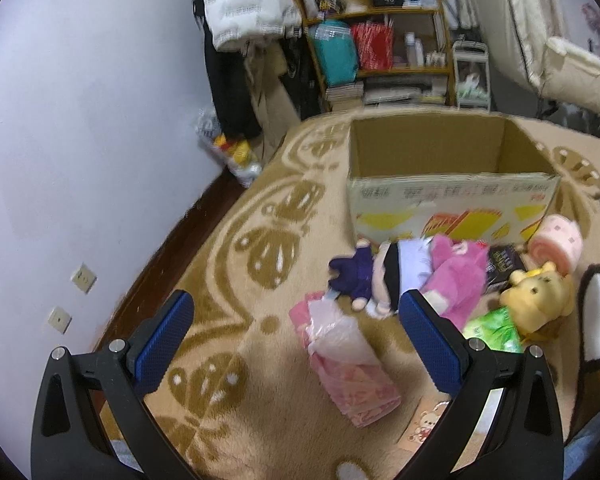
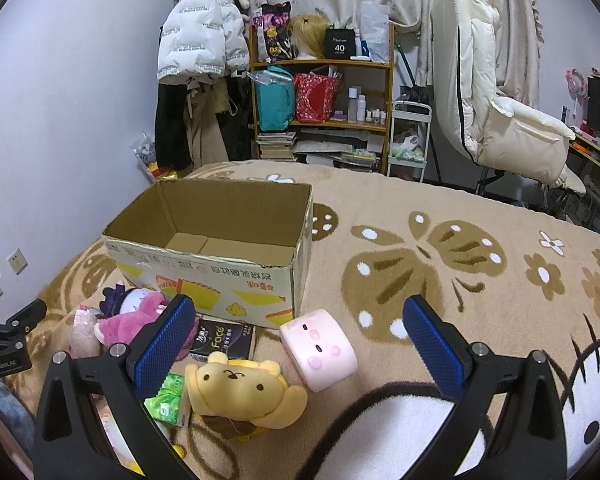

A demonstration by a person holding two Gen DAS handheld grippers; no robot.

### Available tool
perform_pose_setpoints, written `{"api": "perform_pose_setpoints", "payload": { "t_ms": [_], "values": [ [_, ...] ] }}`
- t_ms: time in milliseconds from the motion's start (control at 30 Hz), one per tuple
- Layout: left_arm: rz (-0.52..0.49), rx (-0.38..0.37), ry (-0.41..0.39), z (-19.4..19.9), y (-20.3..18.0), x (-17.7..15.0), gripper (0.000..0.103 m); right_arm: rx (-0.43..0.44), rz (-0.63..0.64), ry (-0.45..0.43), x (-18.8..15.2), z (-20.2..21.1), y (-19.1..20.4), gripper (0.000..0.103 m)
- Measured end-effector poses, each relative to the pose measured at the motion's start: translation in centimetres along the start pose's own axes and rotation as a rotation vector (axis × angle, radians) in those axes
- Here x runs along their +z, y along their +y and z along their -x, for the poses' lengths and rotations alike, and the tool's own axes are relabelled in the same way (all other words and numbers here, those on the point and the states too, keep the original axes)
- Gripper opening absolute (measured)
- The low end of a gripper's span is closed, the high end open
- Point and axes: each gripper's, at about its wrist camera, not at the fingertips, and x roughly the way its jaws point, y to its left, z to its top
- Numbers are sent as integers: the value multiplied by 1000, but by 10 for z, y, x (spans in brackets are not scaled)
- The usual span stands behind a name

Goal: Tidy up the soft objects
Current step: 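Lower the left tool onto the pink tissue pack while the right tool grasps the pink marshmallow plush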

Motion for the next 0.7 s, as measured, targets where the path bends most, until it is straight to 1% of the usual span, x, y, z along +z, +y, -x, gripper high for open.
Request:
{"api": "perform_pose_setpoints", "payload": {
  "t_ms": [67,233,333,467,600,700],
  "values": [
    [16,-12,48,-13,3,1,102,-2,-2,16,2,-5,-3,103],
    [52,-31,101,-34,6,2,102,-5,-9,49,3,-17,-7,103],
    [69,-43,153,-51,6,1,102,-2,3,81,2,-26,-6,103],
    [65,-43,201,-66,1,-1,102,-8,31,135,-1,-40,-2,103],
    [58,-74,260,-76,-5,-4,102,-15,64,188,-7,-53,5,103],
    [37,-82,294,-83,-12,-7,102,-13,67,218,-10,-63,5,103]
  ]
}}
